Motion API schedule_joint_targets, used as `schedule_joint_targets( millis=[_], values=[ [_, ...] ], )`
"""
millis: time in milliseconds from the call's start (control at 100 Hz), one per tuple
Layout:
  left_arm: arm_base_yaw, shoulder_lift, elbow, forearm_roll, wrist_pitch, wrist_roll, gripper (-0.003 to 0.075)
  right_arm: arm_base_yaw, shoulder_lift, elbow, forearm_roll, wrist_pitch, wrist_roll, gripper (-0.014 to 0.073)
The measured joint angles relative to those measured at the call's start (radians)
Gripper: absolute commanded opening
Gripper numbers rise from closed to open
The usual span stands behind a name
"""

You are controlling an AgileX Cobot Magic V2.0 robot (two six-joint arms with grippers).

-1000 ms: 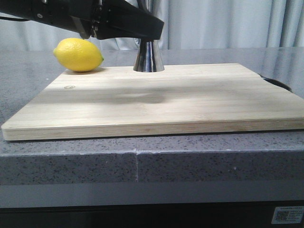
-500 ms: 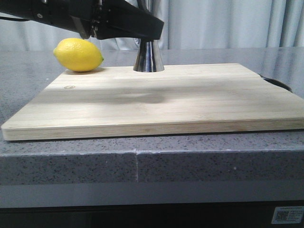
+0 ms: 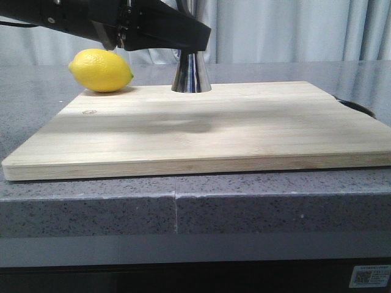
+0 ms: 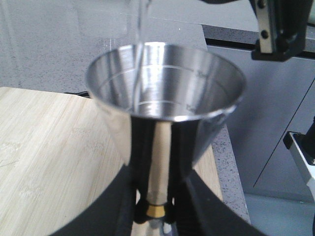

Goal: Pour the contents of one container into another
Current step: 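Tilt the beaker with the right gripper, pouring liquid into the jigger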

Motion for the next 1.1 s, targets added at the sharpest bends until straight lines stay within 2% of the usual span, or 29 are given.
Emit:
schedule_joint_targets(
  millis=[1100],
  values=[
    [0.000, 0.000, 0.000, 0.000, 0.000, 0.000, 0.0071, 0.000, 0.000, 0.000, -0.117, 0.000, 0.000, 0.0237]
  ],
)
